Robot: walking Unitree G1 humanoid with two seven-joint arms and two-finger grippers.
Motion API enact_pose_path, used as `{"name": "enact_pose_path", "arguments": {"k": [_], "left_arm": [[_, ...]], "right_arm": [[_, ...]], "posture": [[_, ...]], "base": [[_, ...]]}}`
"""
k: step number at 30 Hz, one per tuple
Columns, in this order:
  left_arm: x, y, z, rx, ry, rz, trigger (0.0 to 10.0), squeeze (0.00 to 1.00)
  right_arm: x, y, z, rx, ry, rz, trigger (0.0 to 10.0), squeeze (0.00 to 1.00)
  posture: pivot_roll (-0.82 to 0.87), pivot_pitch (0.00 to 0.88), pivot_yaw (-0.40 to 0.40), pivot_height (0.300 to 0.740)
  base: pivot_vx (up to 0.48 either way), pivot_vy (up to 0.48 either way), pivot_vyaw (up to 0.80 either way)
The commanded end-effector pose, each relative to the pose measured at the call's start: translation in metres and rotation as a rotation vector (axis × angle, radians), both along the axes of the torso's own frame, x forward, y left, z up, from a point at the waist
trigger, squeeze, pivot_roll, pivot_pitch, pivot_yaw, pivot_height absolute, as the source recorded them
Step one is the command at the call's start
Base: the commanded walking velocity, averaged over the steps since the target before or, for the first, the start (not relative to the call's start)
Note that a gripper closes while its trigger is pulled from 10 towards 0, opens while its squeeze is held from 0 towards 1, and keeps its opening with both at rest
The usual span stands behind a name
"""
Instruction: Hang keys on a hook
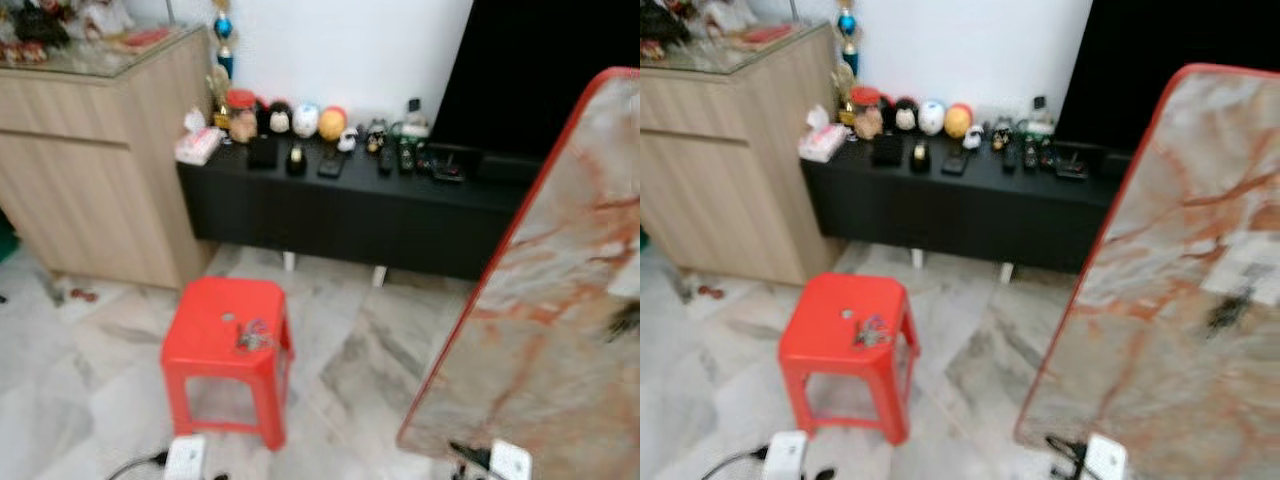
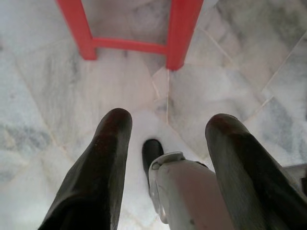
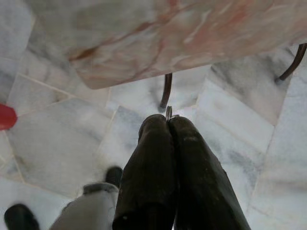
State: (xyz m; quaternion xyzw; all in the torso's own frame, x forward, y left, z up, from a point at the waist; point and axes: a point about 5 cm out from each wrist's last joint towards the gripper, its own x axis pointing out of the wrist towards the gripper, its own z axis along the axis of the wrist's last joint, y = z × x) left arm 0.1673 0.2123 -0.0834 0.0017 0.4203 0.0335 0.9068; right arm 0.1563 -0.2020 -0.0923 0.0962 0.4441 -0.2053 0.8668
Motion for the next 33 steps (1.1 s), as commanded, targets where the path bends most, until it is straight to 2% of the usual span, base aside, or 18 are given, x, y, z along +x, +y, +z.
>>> {"name": "enact_pose_path", "arguments": {"k": [1,7,13,23,28,33], "left_arm": [[-0.002,-0.008,-0.002,-0.013,0.014,-0.017,10.0,0.00],[-0.003,-0.007,-0.003,-0.015,0.017,-0.016,10.0,0.00],[-0.005,-0.008,-0.004,-0.014,0.024,-0.022,10.0,0.00],[-0.005,-0.008,-0.004,-0.014,0.025,-0.021,10.0,0.00],[-0.006,-0.008,-0.004,-0.019,0.027,-0.006,10.0,0.00],[-0.008,-0.006,-0.005,-0.018,0.029,-0.001,10.0,0.00]], "right_arm": [[0.002,-0.012,0.003,-0.036,-0.018,-0.032,10.0,0.00],[0.005,-0.018,0.006,-0.066,-0.034,-0.063,10.0,0.00],[0.013,-0.016,0.011,-0.090,-0.071,-0.072,10.0,0.00],[0.018,-0.017,0.014,-0.109,-0.084,-0.075,10.0,0.00],[0.020,-0.019,0.015,-0.127,-0.098,-0.089,10.0,0.00],[0.037,-0.025,0.028,-0.164,-0.199,-0.148,10.0,0.00]], "posture": [[0.02,0.000,-0.063,0.740],[0.02,0.000,-0.062,0.740],[0.02,0.000,-0.061,0.740],[0.02,0.000,-0.061,0.740],[0.02,0.000,-0.064,0.740],[0.01,0.000,-0.063,0.740]], "base": [[0.000,-0.352,0.00],[0.000,-0.356,0.00],[0.000,-0.354,0.00],[0.000,-0.353,0.00],[0.000,0.000,0.00],[0.000,0.000,0.00]]}}
